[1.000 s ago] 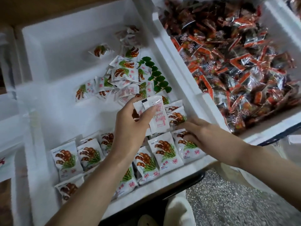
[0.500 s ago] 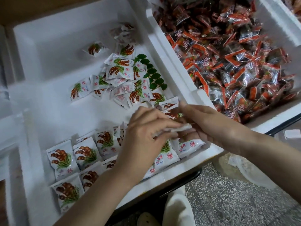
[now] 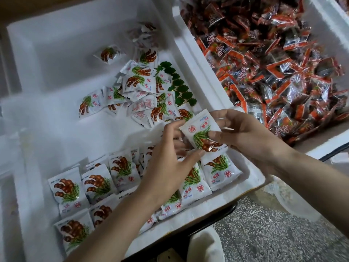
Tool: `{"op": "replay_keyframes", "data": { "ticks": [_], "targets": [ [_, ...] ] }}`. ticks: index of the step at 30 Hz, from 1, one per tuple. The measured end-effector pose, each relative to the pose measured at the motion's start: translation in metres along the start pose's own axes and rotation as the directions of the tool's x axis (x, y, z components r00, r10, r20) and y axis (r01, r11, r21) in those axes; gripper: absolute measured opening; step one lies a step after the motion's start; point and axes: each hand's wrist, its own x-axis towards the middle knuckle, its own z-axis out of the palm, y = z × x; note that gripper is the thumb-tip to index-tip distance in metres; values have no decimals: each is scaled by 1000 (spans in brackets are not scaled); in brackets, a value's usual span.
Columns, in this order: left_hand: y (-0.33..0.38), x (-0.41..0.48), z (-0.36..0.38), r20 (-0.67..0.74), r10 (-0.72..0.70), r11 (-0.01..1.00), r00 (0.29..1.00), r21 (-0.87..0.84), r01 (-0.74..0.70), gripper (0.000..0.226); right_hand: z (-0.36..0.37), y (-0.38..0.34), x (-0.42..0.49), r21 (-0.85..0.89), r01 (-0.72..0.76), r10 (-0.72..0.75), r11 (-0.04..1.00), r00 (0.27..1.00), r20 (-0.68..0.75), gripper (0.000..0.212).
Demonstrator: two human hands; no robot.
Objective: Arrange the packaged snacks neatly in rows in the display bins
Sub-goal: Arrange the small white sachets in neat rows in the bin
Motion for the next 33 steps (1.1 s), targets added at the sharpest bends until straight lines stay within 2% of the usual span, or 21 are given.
{"op": "replay_keyframes", "data": {
  "ticks": [3,6,7,9,10,12,13,14,15,16,17,18,20,22,25,27,29,31,33],
  "targets": [
    [3,14,5,-63,-34,978,997,-208,20,37,1,-2,7,-108,45,-46,993,999,-4,28],
    [8,25,5,-134,-83,936,987,-350,32,21,1,-3,12,-206,19,-20,978,1000,-1,33],
    [9,28,5,-166,-116,916,979,-399,41,21,0,-2,15,-157,3,-4,988,1000,-11,37],
    [11,33,5,-186,-193,848,963,-525,69,20,-1,-2,19,48,-35,37,998,998,-48,37],
    [13,34,5,-176,-201,835,964,-545,75,19,-1,-4,20,128,-34,43,991,997,-70,31],
    [11,36,5,-138,-166,876,976,-475,81,18,-2,-9,24,163,31,-15,986,995,-96,14],
    [8,37,4,-122,-142,912,982,-402,81,17,-2,-12,27,119,88,-75,989,991,-112,10],
    [3,39,2,-115,-112,954,987,-291,74,14,-3,-16,30,-7,157,-157,988,980,-126,8],
    [-3,40,-1,-118,-72,990,990,-129,57,12,-5,-20,35,-221,235,-264,947,958,-115,7],
    [-11,42,-6,-120,-30,996,992,74,39,11,-8,-24,40,-444,299,-359,845,932,-56,7],
    [-18,43,-10,-106,3,959,994,282,28,14,-10,-25,47,-614,345,-408,710,912,41,10],
    [-24,44,-15,-76,12,886,997,463,25,22,-11,-25,53,-712,382,-410,590,901,144,15],
    [-33,45,-24,-19,-44,746,999,664,45,34,-9,-19,65,-770,457,-347,446,881,322,24],
    [-38,44,-29,7,-64,714,998,699,41,34,-2,-10,72,-808,500,-284,312,860,423,38],
    [-40,42,-33,-6,-3,757,1000,653,6,23,5,1,78,-827,555,-279,92,811,514,52],
    [-40,43,-33,8,-17,768,1000,640,8,29,4,4,77,-807,589,-309,-53,758,574,57],
    [-42,45,-32,44,-51,751,998,661,9,41,2,9,76,-797,586,-301,-146,741,601,63],
    [-44,50,-32,77,-53,732,996,681,-14,48,0,14,73,-807,549,-284,-217,756,590,54],
    [-46,54,-33,103,-76,739,992,674,-14,51,-3,20,72,-812,530,-305,-243,753,583,41]
  ]
}}
